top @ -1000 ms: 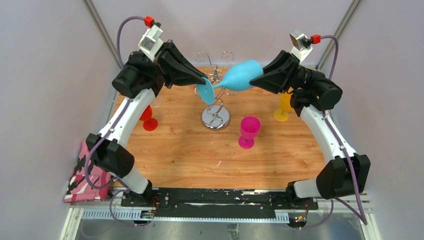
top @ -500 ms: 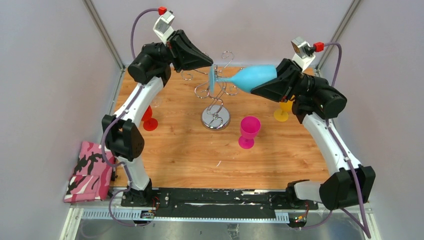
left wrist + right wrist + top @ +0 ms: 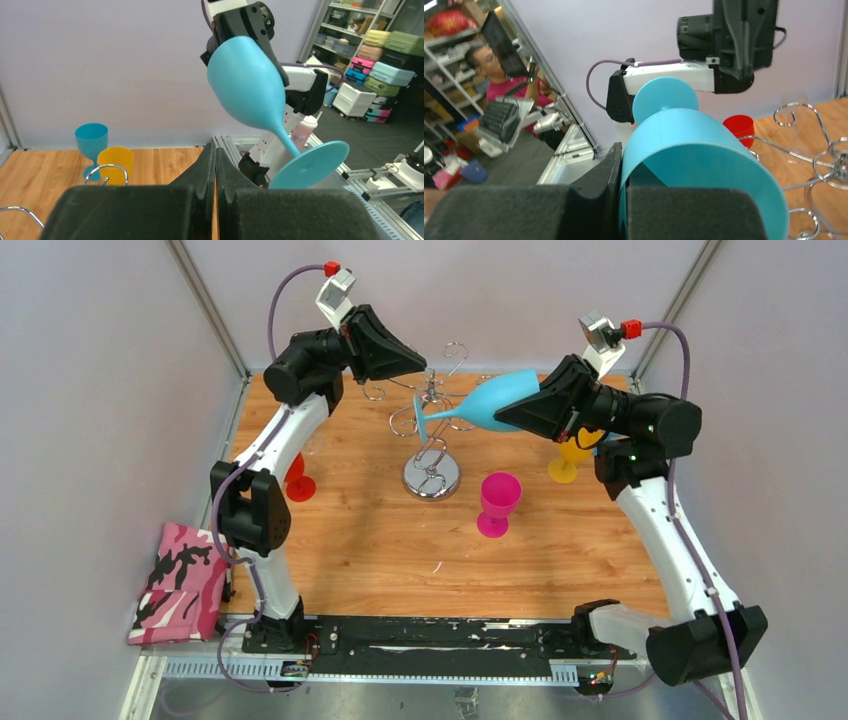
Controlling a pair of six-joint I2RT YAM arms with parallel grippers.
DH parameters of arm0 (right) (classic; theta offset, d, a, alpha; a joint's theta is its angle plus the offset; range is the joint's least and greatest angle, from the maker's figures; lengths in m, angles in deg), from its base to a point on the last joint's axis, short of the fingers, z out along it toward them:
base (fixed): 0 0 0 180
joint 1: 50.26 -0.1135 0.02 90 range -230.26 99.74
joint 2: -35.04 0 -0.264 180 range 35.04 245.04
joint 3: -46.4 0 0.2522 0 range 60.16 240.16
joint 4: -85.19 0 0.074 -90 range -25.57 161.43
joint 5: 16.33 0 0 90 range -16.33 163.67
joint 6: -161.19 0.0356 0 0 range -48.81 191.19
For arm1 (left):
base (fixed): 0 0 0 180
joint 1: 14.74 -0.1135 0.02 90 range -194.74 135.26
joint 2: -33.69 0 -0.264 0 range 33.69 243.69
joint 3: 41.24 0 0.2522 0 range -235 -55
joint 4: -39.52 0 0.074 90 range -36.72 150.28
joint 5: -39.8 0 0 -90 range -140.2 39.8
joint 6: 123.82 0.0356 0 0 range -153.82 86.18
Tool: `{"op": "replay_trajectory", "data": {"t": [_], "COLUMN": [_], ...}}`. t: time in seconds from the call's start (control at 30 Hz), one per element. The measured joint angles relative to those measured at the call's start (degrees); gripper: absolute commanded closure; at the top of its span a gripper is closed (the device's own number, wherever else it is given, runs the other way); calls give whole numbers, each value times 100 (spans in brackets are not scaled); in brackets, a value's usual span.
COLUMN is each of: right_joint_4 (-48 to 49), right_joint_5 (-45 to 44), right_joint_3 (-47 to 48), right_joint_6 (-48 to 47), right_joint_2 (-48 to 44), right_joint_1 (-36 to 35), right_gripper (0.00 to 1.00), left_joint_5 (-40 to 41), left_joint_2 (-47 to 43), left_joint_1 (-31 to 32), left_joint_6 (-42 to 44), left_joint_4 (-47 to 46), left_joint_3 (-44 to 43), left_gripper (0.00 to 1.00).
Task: Take the wine glass off the wine glass rack
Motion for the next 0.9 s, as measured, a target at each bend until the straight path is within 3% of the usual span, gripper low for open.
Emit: {"op": "replay_trajectory", "data": {"t": [0.13, 0.27, 0.37, 0.43, 0.5, 0.6, 0.7, 0.9], "right_joint_4": [-2787, -5757, -7350, -8172, -8830, -9536, -10019, -10448], "right_joint_5": [-503, -1718, -2900, -3661, -4446, -5495, -6238, -6944], "right_joint_3": [249, 1283, 1912, 2170, 2350, 2380, 2380, 2367], "right_joint_6": [-1912, -3936, -4959, -5431, -5764, -6061, -6229, -6511], "right_joint_2": [-459, -879, -1069, -1134, -1075, -754, -188, 1174], "right_joint_1": [2, 2, 2, 2, 2, 2, 2, 2], "right_gripper": [100, 100, 100, 100, 100, 100, 100, 100], "left_joint_5": [225, 748, 1360, 2483, 3794, 5392, 6664, 8821], "left_joint_2": [-22, -149, -623, -1073, -1217, -1285, -1652, -2122], "left_joint_1": [-131, -514, -673, -562, -262, 234, 562, 973], "left_joint_6": [-129, 74, 1421, 2911, 4197, 5399, 6065, 6738], "left_joint_4": [2, 640, 2736, 5368, 7643, 9849, 11049, 12329], "left_joint_3": [-20, -26, 114, -118, -916, -1899, -1749, -796], "left_gripper": [100, 100, 100, 100, 100, 100, 100, 100]}}
